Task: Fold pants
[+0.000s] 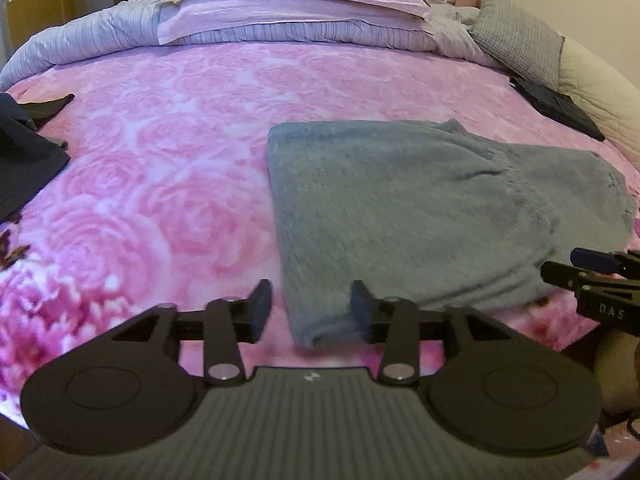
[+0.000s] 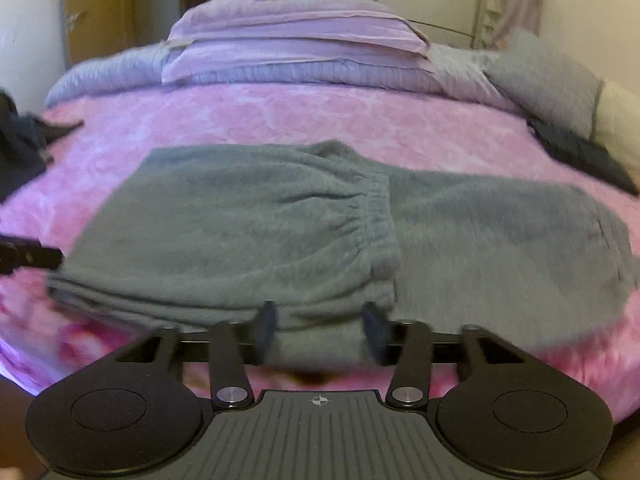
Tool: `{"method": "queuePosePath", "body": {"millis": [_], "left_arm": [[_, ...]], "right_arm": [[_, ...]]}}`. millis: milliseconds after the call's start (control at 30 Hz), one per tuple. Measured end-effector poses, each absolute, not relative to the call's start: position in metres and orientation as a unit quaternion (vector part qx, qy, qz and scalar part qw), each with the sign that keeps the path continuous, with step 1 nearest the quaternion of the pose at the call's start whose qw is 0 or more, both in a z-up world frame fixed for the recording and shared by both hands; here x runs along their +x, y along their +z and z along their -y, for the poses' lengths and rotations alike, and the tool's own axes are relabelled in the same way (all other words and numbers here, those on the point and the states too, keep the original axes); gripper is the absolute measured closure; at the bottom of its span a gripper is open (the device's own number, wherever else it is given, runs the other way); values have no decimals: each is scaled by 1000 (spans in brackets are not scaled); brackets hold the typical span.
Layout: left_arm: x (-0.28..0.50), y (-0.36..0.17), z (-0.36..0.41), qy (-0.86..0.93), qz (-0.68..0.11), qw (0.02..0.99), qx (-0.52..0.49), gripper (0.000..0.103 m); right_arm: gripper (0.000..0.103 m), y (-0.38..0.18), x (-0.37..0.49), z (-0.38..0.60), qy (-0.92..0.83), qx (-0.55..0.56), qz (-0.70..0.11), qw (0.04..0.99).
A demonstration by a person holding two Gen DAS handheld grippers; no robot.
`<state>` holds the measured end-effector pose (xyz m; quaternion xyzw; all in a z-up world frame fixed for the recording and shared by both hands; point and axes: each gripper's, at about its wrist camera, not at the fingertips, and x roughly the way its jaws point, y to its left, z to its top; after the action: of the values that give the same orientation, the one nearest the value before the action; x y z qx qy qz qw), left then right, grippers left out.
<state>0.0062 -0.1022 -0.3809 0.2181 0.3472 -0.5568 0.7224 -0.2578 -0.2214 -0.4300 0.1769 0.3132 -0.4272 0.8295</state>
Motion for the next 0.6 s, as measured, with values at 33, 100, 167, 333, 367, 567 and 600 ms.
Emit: {"method": "queuePosePath", "body": {"millis": [33,100,167,333,367,567,600], "left_arm": [[1,-377,99,-557,-345,722,222,55],[-10,-372,90,-557,-342,720,232,44],[-21,-366,81,-558,-337,718,242,41],[-43,-354,62,-571,-321,712,253,41],[-47,-351,59,-574,-317,712,252,41],[-65,-333,45,-594,-290,710,243,38],[-67,-331,45,-595,-287,710,243,38]], "right_arm": [[41,-424,-262,213,-429,186,-306,829],[40,-415,-269,198,-433,188,-298,830],[40,-405,-275,182,-440,175,-291,832],[39,-385,-288,154,-455,152,-269,835],[39,-381,-291,149,-458,149,-263,836],[39,-363,-309,132,-470,144,-230,840],[39,-361,-311,132,-473,146,-226,839]]}}
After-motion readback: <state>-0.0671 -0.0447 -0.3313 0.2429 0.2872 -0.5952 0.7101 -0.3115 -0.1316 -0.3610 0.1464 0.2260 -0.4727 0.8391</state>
